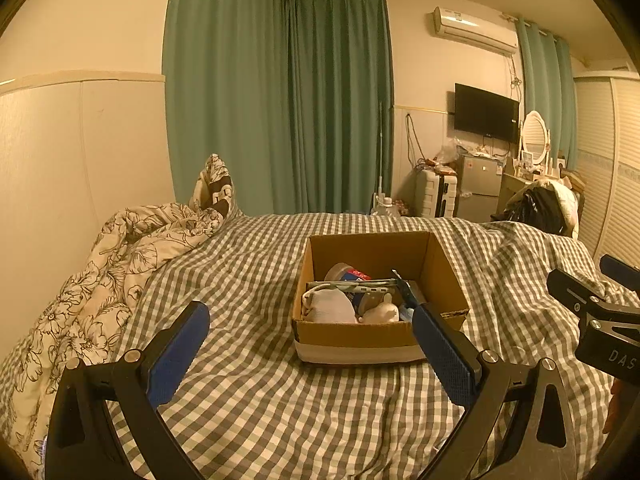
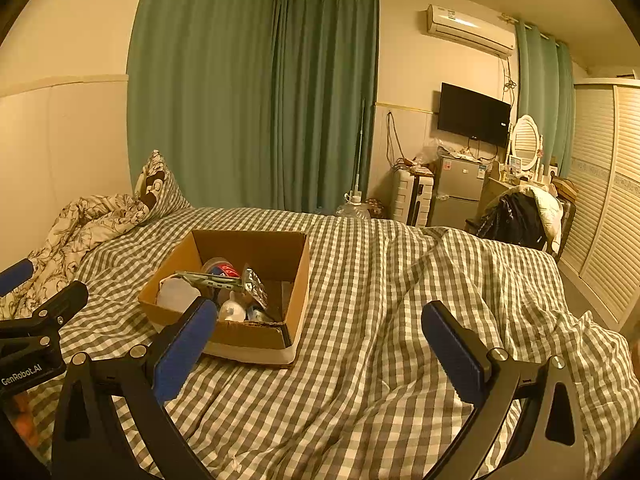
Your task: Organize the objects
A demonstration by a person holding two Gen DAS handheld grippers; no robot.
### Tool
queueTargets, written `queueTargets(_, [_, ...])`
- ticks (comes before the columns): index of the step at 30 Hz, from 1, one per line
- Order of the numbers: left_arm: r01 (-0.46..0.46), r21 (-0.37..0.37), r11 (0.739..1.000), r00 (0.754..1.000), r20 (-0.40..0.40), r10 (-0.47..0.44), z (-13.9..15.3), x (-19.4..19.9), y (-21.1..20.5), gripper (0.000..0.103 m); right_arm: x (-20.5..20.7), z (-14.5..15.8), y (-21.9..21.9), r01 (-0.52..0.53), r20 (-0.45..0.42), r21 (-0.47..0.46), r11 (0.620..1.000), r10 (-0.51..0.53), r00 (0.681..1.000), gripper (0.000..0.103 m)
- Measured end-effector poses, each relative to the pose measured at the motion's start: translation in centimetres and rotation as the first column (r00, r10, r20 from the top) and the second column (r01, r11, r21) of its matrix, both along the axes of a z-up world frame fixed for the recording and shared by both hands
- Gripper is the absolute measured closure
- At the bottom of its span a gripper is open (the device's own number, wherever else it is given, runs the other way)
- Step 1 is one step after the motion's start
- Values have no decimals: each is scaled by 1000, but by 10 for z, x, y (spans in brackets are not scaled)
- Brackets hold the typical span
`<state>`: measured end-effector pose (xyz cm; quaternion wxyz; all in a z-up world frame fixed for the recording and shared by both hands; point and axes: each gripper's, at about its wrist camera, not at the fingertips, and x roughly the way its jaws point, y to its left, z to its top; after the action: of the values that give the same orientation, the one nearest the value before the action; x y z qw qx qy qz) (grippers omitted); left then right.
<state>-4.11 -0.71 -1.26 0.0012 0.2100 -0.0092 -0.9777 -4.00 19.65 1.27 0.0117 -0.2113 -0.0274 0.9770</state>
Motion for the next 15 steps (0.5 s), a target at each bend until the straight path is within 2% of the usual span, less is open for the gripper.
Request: queueTargets(15, [-1, 1, 1000, 1000, 13, 1, -4, 1, -1, 0, 1, -2, 0, -2, 5, -5, 1000, 2, 1000, 0])
